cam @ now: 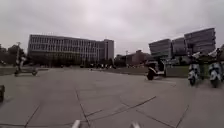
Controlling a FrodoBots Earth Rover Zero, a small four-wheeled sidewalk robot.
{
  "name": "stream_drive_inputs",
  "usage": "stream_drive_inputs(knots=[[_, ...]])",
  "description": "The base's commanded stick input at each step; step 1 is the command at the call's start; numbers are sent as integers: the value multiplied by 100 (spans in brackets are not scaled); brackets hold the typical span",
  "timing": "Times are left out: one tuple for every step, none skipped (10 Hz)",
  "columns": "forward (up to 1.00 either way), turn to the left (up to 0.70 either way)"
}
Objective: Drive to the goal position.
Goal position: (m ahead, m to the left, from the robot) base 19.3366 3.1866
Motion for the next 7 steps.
stream_drive_inputs(knots=[[0,100],[0,100],[0,100],[0,100],[1,91],[7,12],[56,15]])
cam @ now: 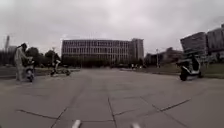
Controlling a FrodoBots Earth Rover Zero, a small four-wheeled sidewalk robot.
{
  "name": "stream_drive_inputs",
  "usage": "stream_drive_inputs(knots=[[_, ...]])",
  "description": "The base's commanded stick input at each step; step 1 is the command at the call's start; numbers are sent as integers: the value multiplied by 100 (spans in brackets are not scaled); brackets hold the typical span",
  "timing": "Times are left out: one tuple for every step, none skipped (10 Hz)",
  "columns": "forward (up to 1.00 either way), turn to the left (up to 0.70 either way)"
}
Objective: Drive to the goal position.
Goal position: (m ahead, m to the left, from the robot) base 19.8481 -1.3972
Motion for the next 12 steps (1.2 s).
stream_drive_inputs(knots=[[100,0],[100,0],[100,0],[100,0],[100,0],[100,0],[100,0],[100,0],[100,0],[100,0],[100,0],[100,0]])
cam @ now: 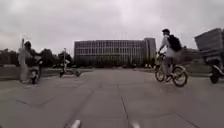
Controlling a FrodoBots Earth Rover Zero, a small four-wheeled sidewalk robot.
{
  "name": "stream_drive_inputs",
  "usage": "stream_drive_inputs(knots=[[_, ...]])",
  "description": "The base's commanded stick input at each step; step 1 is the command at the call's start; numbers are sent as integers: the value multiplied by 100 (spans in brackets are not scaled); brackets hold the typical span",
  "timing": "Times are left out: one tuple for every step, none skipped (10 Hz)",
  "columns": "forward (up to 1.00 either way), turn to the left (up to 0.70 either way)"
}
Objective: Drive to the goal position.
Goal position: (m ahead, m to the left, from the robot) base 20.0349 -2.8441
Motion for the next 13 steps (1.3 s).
stream_drive_inputs(knots=[[100,0],[100,-5],[100,-29],[100,-12],[100,0],[100,0],[100,0],[100,0],[100,0],[100,0],[100,0],[100,0],[100,0]])
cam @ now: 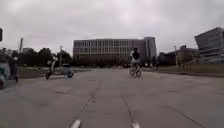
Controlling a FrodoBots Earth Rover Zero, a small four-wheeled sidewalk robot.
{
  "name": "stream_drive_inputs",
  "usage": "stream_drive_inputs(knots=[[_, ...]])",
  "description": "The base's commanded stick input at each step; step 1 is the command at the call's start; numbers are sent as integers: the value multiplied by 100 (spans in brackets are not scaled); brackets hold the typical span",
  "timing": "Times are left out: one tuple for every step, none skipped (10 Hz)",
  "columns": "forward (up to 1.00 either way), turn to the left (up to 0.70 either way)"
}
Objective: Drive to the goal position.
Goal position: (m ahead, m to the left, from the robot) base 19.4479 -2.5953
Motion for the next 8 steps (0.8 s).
stream_drive_inputs(knots=[[100,0],[100,0],[100,-21],[100,-28],[100,-21],[100,0],[100,-7],[100,-31]])
